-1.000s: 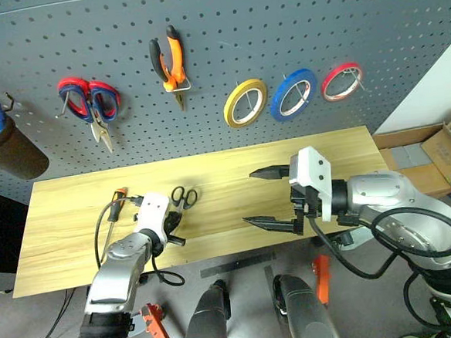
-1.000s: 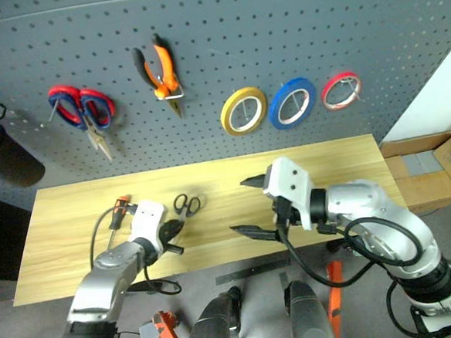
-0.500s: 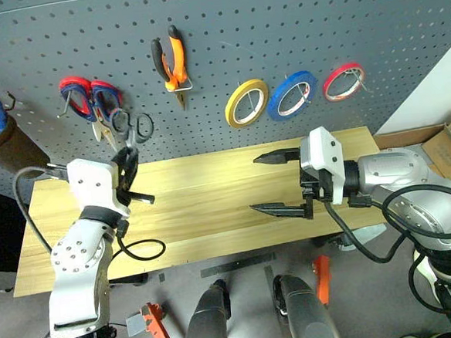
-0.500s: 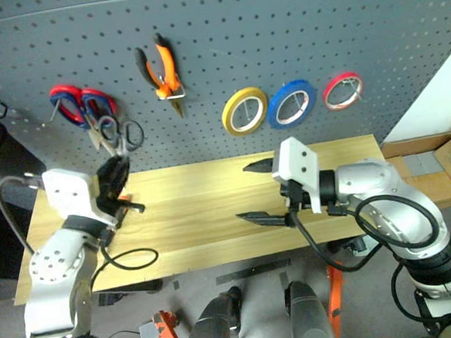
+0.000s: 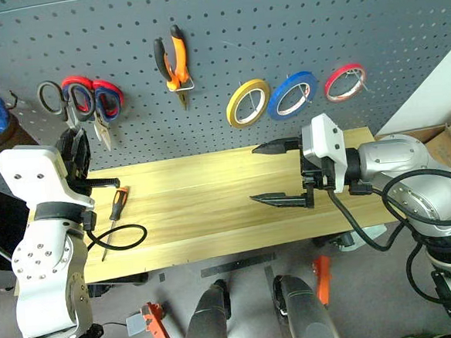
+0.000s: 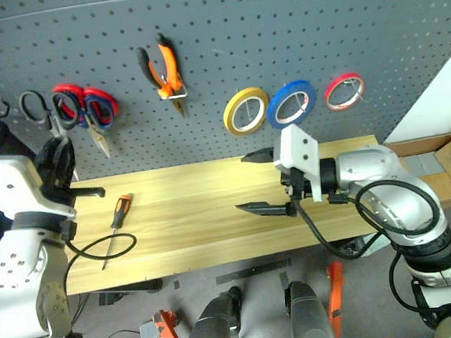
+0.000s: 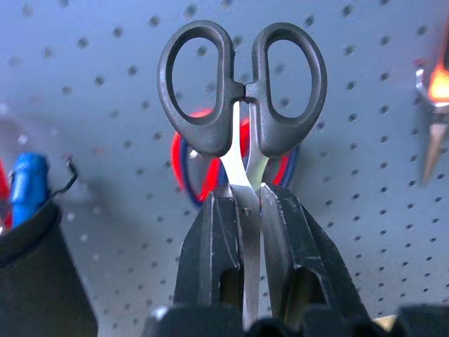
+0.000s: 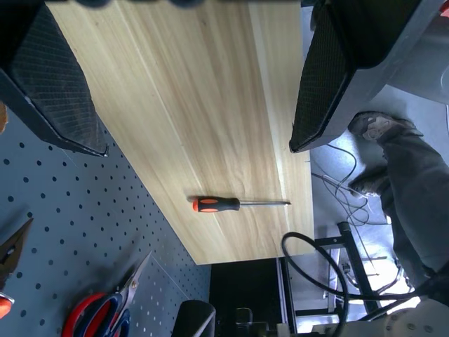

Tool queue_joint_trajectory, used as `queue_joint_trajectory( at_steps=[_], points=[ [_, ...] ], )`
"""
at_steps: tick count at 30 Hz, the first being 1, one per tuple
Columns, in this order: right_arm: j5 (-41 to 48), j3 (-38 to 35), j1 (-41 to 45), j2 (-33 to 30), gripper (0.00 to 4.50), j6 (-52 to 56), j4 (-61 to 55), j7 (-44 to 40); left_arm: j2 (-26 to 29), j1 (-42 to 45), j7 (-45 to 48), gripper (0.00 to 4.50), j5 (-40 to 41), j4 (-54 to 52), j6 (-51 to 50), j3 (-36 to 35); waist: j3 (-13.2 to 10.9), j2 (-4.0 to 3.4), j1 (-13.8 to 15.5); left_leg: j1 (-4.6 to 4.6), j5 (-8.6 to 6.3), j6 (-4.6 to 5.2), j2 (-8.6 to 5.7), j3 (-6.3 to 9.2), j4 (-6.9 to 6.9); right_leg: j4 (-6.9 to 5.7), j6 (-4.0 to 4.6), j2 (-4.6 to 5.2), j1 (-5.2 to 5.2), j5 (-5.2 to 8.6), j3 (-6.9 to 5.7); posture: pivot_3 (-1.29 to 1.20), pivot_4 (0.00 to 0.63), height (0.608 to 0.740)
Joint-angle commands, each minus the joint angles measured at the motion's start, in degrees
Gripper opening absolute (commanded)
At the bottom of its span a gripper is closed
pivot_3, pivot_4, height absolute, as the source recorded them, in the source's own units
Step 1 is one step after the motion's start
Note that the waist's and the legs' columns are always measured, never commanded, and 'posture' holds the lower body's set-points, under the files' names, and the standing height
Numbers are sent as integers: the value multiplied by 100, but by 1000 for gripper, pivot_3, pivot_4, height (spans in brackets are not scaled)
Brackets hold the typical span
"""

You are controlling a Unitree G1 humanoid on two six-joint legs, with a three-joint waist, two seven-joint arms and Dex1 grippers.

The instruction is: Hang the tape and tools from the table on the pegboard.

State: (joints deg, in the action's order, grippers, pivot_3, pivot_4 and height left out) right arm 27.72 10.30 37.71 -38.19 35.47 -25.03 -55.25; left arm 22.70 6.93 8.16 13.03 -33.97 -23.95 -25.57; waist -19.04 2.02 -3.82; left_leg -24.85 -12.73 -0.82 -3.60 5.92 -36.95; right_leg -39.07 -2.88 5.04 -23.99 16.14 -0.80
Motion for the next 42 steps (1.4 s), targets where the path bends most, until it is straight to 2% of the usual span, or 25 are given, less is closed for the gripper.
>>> queue_joint_trajectory(
  at_steps=[1, 16, 25, 30, 39, 40, 42],
  points=[
    [-45, -60, 111, -5, 4500, -190, -68, -91, -28, -63, -12, 113, 104, -292, 8, -21, 0, 1, 28, 0, 1, -2, 0, 0, 0, 0, 0, 0, 0, 0, 0, -76, 296, 740],
    [-132, -32, 150, 146, 4500, -179, -174, -23, 272, 269, 361, 113, 112, 717, 251, 105, 3, 4, 63, 0, 8, -14, 1, -5, -2, 1, 1, 0, -1, -5, 1, -102, 302, 740],
    [133, -533, 667, 1010, 4500, -260, -52, 679, 254, 411, 371, 113, 46, 1091, 440, 225, 3, 5, 51, 0, 9, -16, 5, -6, -3, -1, 6, -1, -4, -11, 0, -121, 308, 740],
    [163, -589, 710, 1122, 4500, -274, -71, 791, 235, 413, 335, 113, 10, 1186, 511, 242, 4, 6, 50, 0, 9, -16, 4, -7, -2, 0, 5, 0, -5, -12, 1, -121, 309, 740],
    [38, -484, 539, 1022, 4500, -292, -97, 769, 181, 67, 379, 3265, 95, 994, 355, 255, 4, 6, 35, 0, 9, -15, 5, -11, -2, -1, 6, -1, -6, -13, 4, -115, 312, 740],
    [24, -469, 511, 1009, 4500, -272, -96, 781, 207, -70, 398, 3498, 32, 995, 338, 289, 4, 6, 33, 0, 9, -15, 5, -12, -2, -1, 6, -1, -7, -13, 6, -115, 313, 740],
    [-32, -408, 443, 973, 4500, -171, -87, 848, 322, -302, 484, 3498, -30, 1151, 77, 362, 5, 6, 28, 0, 9, -15, 5, -13, 0, -2, 6, -1, -8, -13, 6, -112, 313, 740]
  ],
)
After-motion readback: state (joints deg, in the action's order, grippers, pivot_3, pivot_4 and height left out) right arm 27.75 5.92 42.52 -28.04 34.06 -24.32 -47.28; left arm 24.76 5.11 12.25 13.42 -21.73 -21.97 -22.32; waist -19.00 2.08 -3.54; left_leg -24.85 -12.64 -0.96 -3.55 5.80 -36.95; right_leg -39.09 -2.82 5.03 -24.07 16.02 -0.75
